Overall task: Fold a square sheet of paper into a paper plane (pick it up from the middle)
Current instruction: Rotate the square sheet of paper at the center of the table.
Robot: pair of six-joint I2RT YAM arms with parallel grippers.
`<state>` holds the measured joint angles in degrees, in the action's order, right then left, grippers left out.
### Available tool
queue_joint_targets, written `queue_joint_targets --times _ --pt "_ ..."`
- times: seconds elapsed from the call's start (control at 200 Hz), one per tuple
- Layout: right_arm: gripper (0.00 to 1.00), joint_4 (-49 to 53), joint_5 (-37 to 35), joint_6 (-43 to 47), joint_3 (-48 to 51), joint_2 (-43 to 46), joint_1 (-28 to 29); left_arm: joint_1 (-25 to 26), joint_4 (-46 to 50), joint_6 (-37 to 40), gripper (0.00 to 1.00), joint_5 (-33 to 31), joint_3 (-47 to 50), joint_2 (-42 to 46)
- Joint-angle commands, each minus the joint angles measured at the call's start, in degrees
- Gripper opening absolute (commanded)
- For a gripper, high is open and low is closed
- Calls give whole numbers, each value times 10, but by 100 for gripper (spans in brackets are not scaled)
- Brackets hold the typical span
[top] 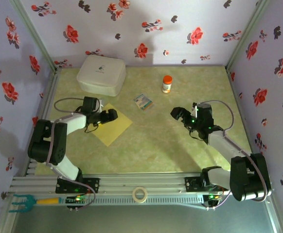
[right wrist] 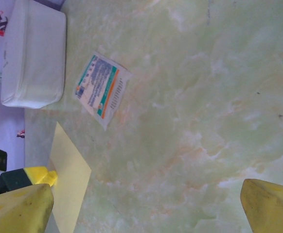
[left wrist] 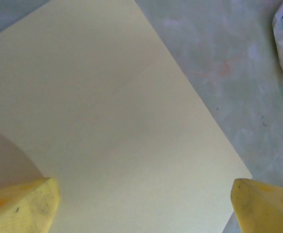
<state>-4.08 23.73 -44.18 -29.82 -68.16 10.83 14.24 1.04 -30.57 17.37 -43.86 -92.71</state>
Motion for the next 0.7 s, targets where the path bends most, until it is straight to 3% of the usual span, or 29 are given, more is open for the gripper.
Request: queue_joint_targets --times 0.0,0.265,0.525,0.615,0.695 --pt "99 29 -20 -11 -5 4 4 19 17 -77 92 -41 53 2" --pt "99 50 -36 -48 7 12 4 106 -66 -268 92 -127 154 43" --pt "99 45 -13 -89 30 10 10 228 17 -424 92 -286 154 120" --pt "99 45 -5 -90 31 14 13 252 47 -405 92 -307 128 139" --pt "99 47 1 -91 29 21 16 251 49 -332 96 -296 105 156"
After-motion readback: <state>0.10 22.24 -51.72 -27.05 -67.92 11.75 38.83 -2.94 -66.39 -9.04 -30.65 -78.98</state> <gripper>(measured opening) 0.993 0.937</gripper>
